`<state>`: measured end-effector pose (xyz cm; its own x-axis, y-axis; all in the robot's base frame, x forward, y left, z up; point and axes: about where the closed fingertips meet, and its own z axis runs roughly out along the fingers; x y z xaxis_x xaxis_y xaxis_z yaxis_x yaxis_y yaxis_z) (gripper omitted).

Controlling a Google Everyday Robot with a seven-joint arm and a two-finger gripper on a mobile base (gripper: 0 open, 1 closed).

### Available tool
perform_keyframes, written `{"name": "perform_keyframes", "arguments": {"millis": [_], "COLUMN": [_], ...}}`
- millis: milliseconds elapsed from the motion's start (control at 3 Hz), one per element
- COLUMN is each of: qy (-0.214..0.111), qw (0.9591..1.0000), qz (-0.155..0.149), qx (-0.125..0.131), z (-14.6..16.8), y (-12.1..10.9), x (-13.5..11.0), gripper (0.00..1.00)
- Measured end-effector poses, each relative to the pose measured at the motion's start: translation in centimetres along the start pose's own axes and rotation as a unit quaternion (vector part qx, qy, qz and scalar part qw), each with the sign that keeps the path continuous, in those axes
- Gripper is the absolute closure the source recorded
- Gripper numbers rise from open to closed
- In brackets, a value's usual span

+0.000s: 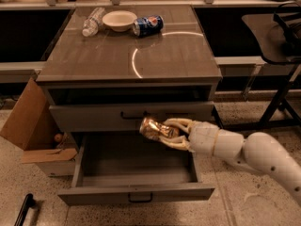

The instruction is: Pick orange can from middle drawer and place on counter

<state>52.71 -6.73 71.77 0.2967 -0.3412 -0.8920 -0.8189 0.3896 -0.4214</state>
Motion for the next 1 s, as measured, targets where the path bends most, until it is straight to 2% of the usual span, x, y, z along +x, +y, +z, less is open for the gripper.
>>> {"name": "perform_keyframes", "arguments": {"millis": [333,667,1000], "qy": [-0.004,-0.011,-0.013], "qw": [0.9988,0.9947,0.9943], "qz": [-0.03,-0.07,-0.072], "qx": [0.039,0.075,0.077], "z": [-3.3,-6.2,-6.1], "y": [-3.8,-8.0,-8.5], "x": [-3.2,-7.4,-7.7], "gripper": [1.0,1.0,1.0]}}
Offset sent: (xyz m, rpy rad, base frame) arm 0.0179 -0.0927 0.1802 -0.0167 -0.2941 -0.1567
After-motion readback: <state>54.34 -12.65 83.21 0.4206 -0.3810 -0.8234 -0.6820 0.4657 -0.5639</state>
